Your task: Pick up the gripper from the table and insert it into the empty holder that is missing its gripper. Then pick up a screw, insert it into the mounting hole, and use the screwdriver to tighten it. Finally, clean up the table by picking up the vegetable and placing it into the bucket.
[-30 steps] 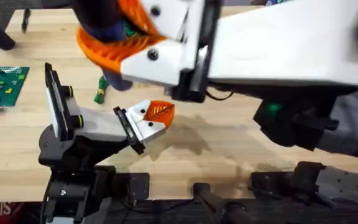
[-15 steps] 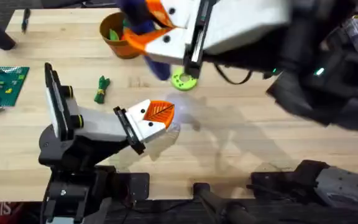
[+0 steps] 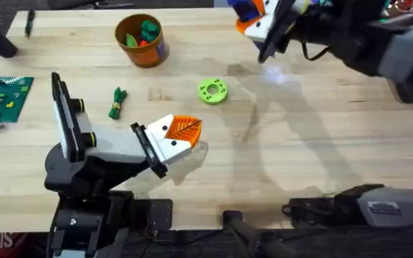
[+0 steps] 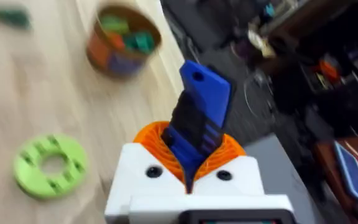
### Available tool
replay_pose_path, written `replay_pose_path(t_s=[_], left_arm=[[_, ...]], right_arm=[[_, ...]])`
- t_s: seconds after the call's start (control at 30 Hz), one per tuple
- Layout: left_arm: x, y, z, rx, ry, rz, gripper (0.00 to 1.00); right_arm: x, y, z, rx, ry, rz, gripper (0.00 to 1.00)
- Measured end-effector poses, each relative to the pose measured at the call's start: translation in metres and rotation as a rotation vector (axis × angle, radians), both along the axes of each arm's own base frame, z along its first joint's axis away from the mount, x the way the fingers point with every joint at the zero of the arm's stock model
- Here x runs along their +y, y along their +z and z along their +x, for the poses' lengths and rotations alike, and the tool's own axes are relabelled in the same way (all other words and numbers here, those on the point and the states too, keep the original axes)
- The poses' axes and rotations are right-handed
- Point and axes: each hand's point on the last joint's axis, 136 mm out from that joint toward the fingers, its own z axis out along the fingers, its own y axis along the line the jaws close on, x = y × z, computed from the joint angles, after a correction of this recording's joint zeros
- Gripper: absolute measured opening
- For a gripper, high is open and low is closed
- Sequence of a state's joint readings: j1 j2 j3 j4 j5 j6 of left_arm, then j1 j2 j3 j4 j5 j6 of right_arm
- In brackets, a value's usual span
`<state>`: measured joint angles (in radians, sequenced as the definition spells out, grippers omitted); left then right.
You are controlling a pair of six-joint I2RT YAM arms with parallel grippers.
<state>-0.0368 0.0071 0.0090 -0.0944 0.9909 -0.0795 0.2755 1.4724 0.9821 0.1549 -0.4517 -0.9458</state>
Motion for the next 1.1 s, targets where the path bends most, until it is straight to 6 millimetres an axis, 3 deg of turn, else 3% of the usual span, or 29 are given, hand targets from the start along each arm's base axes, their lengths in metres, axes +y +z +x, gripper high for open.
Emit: replay_pose_path(t_s=[0.23, 0.57, 0.93, 1.03, 1.1], left_arm=[[0.0, 0.0, 0.0, 0.0, 0.0, 0.0, 0.019], [0.0, 0.0, 0.0, 0.0, 0.0, 0.0, 0.019], [0.0, 0.0, 0.0, 0.0, 0.0, 0.0, 0.019], [0.0, 0.0, 0.0, 0.0, 0.0, 0.0, 0.019], [0.0, 0.0, 0.0, 0.0, 0.0, 0.0, 0.019]], right_arm=[[-0.012, -0.072, 0.021, 0.0, 0.029, -0.222, 0.01], [-0.043, -0.145, 0.039, 0.027, -0.007, -0.475, 0.01], [-0.052, -0.164, 0.048, 0.025, -0.004, -0.538, 0.017], [-0.052, -0.165, 0.047, 0.035, -0.007, -0.534, 0.23], [-0.052, -0.167, 0.046, 0.053, -0.017, -0.521, 0.322]])
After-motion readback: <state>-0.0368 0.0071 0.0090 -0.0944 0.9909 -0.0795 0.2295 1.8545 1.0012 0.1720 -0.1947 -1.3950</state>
